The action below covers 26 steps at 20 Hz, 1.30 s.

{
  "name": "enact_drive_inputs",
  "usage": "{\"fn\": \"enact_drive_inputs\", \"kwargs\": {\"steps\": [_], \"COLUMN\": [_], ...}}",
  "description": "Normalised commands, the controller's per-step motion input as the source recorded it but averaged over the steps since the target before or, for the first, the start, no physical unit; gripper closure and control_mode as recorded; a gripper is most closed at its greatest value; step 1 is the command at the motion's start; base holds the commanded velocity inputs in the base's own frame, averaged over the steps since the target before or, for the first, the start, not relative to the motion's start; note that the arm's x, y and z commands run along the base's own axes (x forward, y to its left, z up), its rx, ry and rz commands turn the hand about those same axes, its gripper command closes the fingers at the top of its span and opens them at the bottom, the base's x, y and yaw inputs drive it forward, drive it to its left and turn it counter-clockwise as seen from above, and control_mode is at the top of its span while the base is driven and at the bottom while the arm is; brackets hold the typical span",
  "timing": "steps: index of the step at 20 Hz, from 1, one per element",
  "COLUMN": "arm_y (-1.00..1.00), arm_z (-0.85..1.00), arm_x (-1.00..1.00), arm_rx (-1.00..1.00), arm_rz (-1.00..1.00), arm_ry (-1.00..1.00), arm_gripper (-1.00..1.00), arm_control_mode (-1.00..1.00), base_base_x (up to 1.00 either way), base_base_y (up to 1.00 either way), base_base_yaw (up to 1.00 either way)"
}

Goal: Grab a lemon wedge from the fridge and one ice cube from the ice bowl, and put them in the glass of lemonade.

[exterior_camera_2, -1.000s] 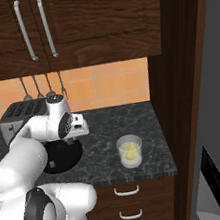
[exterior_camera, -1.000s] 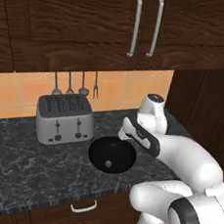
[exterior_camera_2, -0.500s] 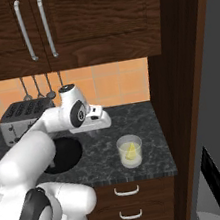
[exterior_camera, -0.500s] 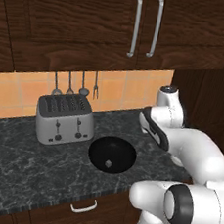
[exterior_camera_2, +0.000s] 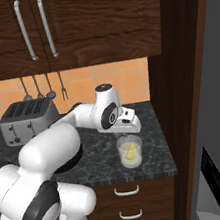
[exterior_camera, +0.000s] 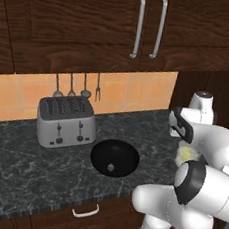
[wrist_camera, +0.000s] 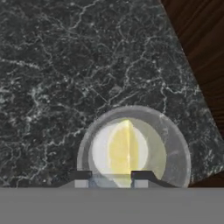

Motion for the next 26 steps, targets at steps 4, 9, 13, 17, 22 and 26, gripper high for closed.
{"fn": "enact_drive_inputs", "kwargs": {"steps": [4, 9, 13, 17, 22, 26], "arm_y": [-0.28, 0.00, -0.05, 0.00, 0.00, 0.00], "arm_z": [0.00, -0.01, -0.06, -0.03, 0.00, 0.00], "arm_x": [0.00, 0.03, 0.00, -0.10, -0.04, 0.00], "arm_rx": [0.12, 0.01, 0.00, 0.00, 0.00, 0.00], "arm_rz": [0.00, 0.00, 0.00, 0.00, 0.00, 0.00], "arm_ry": [0.16, 0.13, -0.04, -0.13, -0.19, -0.12], "arm_gripper": [1.00, 1.00, 1.00, 1.00, 1.00, 1.00], "arm_control_mode": [-1.00, -1.00, -1.00, -1.00, -1.00, -1.00], "base_base_x": [0.00, 0.00, 0.00, 0.00, 0.00, 0.00], "base_base_y": [0.00, 0.00, 0.00, 0.00, 0.00, 0.00], "base_base_yaw": [0.00, 0.00, 0.00, 0.00, 0.00, 0.00]}}
